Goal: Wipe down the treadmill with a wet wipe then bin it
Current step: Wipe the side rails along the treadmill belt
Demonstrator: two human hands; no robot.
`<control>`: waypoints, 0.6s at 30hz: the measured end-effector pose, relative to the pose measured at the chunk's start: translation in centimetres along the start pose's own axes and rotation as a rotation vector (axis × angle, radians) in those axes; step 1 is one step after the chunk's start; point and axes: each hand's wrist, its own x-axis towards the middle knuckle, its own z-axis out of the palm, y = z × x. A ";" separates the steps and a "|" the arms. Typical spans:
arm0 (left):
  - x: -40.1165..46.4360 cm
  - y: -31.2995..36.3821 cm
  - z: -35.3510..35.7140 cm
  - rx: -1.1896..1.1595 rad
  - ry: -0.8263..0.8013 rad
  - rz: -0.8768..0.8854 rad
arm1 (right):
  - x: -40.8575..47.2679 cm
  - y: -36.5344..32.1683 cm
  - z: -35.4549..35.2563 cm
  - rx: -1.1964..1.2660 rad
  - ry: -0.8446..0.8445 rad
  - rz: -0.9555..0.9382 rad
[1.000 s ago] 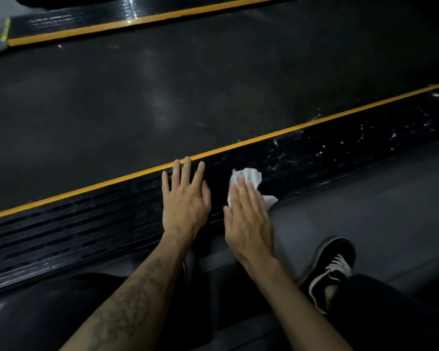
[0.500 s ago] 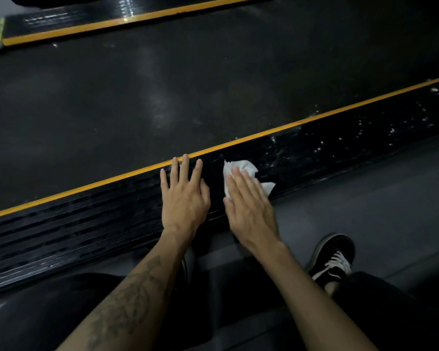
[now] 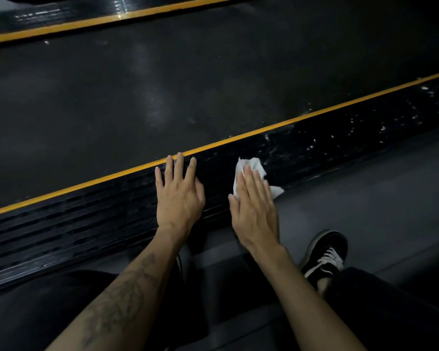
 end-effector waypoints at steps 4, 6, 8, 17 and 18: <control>0.1 0.1 0.0 -0.009 0.007 -0.002 | -0.8 -1.5 0.4 0.014 0.003 -0.062; 0.1 0.1 0.0 -0.013 0.007 0.003 | 0.5 -0.4 0.2 -0.005 -0.007 -0.127; 0.2 0.1 0.1 -0.014 0.008 0.014 | 1.1 0.9 -0.2 -0.024 -0.028 -0.115; 0.4 0.2 0.3 0.006 -0.018 0.162 | -0.3 -1.1 0.2 -0.029 0.011 -0.126; 0.4 0.2 0.3 0.009 -0.023 0.174 | 0.0 -0.4 0.0 -0.043 0.015 -0.128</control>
